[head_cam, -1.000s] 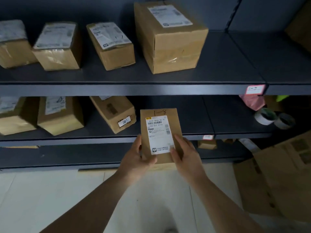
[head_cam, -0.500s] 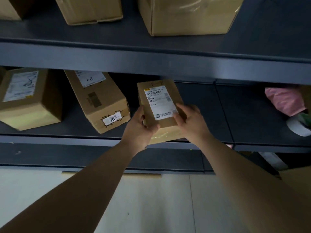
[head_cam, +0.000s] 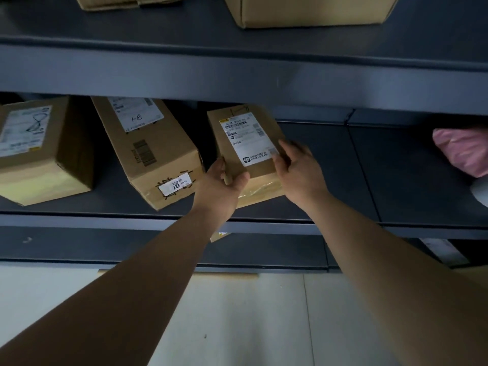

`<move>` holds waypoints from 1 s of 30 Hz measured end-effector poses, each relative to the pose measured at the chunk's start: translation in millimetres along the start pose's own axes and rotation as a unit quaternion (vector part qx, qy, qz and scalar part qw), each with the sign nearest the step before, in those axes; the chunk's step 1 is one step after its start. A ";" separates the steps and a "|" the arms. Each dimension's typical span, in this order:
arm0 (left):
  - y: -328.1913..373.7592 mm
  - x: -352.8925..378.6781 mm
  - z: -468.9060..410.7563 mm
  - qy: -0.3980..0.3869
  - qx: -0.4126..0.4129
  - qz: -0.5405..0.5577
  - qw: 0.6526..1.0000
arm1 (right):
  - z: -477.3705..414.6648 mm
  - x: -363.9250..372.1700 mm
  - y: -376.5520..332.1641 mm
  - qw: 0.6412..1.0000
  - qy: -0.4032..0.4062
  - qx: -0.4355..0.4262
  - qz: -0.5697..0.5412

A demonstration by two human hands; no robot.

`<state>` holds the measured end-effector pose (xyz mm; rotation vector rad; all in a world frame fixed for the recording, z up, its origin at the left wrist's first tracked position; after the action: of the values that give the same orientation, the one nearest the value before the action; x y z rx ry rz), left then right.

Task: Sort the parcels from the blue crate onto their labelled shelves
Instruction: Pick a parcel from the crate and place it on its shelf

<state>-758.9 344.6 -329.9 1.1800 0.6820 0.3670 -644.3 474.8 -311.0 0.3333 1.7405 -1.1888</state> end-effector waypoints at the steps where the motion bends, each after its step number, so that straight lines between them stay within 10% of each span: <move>1: 5.2 -2.2 4.3 0.002 -0.004 -0.023 1.000 | 4.7 -3.5 -1.9 1.000 0.014 -0.006 0.000; 11: 70.5 -11.2 86.0 -0.063 0.099 -0.253 0.960 | 117.6 -83.1 -11.5 0.996 0.014 0.038 0.076; 30: 230.5 104.2 425.4 -0.290 0.450 -0.398 0.745 | 499.7 -318.7 -11.5 0.946 0.148 0.238 0.162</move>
<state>-381.2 182.5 -54.3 1.6344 0.7439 -1.1597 -215.8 142.8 -71.0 1.0945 1.5420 -1.3505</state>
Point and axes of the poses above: each hand's wrist, its own z-axis away from the middle knuckle, its own x-axis out of the palm, y = z × x, the point moved 5 cm from there along -z, towards the middle knuckle, and after that the axes turned 3 degrees about z, right-handed, at the moved point
